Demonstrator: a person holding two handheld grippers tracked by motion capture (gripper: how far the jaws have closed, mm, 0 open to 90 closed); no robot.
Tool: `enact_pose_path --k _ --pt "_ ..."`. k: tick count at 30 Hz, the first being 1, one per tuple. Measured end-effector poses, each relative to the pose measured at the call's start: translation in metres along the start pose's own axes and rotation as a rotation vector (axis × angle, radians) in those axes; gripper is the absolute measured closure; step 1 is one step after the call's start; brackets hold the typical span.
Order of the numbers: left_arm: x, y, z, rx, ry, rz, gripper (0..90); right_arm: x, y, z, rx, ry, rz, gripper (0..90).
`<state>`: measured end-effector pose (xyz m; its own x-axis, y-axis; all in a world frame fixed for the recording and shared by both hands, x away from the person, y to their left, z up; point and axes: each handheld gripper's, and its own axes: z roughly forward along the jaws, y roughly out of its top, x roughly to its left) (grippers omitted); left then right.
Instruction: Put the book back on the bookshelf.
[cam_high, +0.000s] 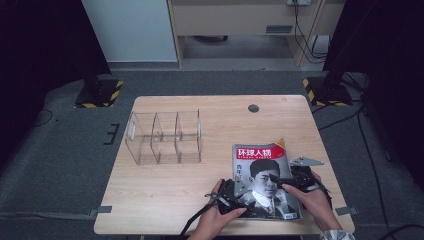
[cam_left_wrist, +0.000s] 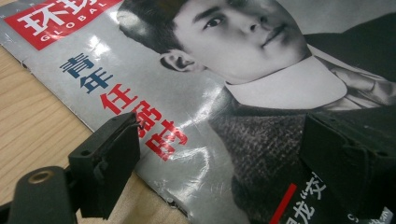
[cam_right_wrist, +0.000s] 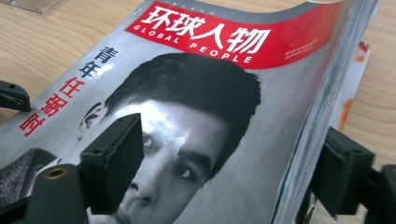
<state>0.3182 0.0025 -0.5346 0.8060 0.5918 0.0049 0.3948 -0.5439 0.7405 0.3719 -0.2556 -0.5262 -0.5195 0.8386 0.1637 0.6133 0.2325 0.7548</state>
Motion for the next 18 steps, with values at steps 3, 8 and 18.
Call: enact_pose_path --k 3,8,18 --pt "0.000 0.000 0.000 0.000 0.000 -0.001 11.4 0.000 0.000 0.000 0.000 -0.007 -0.005 21.2" --pt "0.000 0.000 0.000 0.000 0.001 0.000 11.4 0.002 0.002 -0.010 -0.008 -0.006 -0.029 36.2" --pt "0.000 0.000 0.000 0.000 0.000 -0.001 11.4 0.012 0.001 -0.008 0.024 0.024 -0.056 41.2"
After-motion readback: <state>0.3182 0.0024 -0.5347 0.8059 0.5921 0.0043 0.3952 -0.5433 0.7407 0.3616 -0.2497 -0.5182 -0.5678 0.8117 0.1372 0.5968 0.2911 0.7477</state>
